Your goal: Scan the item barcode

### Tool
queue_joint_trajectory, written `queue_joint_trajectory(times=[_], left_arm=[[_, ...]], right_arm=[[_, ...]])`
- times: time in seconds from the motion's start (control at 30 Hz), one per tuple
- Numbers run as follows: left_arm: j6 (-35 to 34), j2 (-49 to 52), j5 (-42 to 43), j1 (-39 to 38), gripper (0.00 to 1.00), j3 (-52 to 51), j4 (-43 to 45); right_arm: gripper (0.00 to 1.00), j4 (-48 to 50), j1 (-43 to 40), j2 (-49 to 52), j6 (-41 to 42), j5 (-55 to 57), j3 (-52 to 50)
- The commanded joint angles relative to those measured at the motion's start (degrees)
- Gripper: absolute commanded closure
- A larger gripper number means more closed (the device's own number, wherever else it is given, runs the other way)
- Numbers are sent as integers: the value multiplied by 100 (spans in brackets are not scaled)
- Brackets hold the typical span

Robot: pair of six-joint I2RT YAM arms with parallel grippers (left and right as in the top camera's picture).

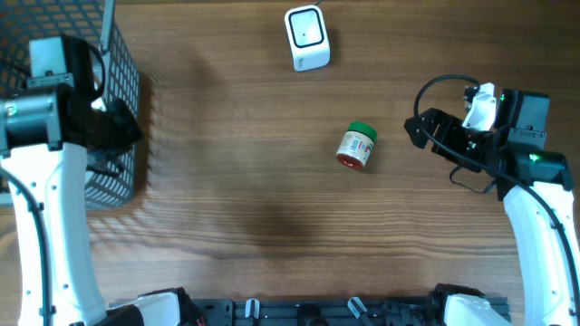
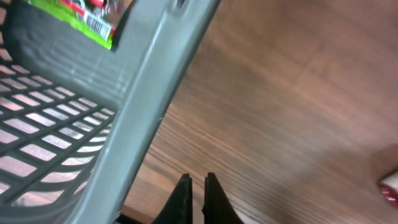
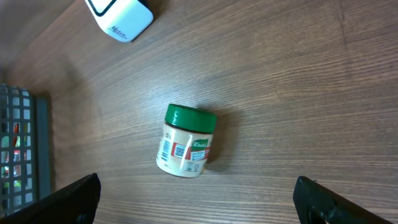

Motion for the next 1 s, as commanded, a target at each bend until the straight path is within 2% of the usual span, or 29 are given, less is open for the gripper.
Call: queue_joint_trajectory(times=[0.0,0.27,0.37,0.4,0.43,0.47,0.53,0.57,0.63,0.7,0.9,0.97], left_arm=[[57,-50,-710,26,96,-337,-4],[61,-57,-1408,26,96,-334,160],[234,-57,-343,26,95,-299,219],[514,-59,236,26,84,-232,282],[800,-59,940,26,62,44,385],[837,-59,1097,26,54,297,448],[898,-59,964,26,13,1027,798],[1259,-59,483,26,0,1532,1272],[1377,-57,-623,59,0,1945,2004],[1902,9,-1165,271,0,1971,2667],[2188,1231,-1115,1484,0,1958,2568],[2618,1871,-651,1788,0,1958,2430]], right_arm=[[0,11,-24,42,46,55,90],[0,11,-24,42,48,55,90],[0,11,-24,42,46,55,90],[0,11,-24,42,46,55,90],[0,11,-24,42,46,55,90],[0,11,-24,42,48,55,90],[0,11,-24,42,46,55,90],[0,11,-24,42,46,55,90],[0,11,-24,42,46,55,90],[0,11,-24,42,48,55,90],[0,11,-24,42,46,55,90],[0,11,-24,42,46,55,90]])
